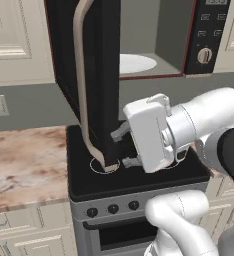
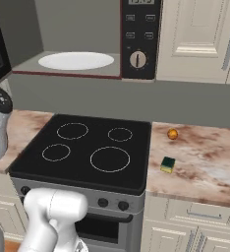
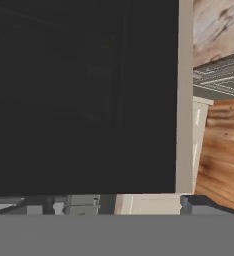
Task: Place the sponge inside the microwave to prepare for sanitizing.
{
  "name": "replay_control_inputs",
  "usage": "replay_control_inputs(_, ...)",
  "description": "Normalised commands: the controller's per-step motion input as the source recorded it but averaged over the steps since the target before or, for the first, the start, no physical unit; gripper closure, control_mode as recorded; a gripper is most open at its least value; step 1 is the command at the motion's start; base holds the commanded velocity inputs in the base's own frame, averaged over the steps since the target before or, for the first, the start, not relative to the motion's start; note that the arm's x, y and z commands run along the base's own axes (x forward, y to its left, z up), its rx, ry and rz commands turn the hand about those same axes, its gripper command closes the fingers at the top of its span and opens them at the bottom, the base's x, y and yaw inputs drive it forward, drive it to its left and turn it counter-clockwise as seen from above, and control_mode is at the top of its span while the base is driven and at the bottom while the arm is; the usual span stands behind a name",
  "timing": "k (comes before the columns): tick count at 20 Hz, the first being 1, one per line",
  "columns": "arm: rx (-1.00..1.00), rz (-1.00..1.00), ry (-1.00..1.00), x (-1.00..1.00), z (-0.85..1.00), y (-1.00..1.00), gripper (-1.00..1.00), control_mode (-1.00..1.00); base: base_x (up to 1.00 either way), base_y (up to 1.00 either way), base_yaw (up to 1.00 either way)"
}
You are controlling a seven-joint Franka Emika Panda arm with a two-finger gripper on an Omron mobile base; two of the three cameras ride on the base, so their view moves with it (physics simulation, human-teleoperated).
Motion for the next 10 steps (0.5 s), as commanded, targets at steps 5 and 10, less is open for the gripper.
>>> replay_control_inputs(5, 0.0, -0.05, 0.0, -0.48, -0.02, 0.05, -1.0, -1.0, 0.0, 0.0, 0.0)
replay_control_inputs(10, 0.02, -0.03, -0.03, -0.74, 0.0, -0.43, -1.0, -1.0, 0.0, 0.0, 0.0)
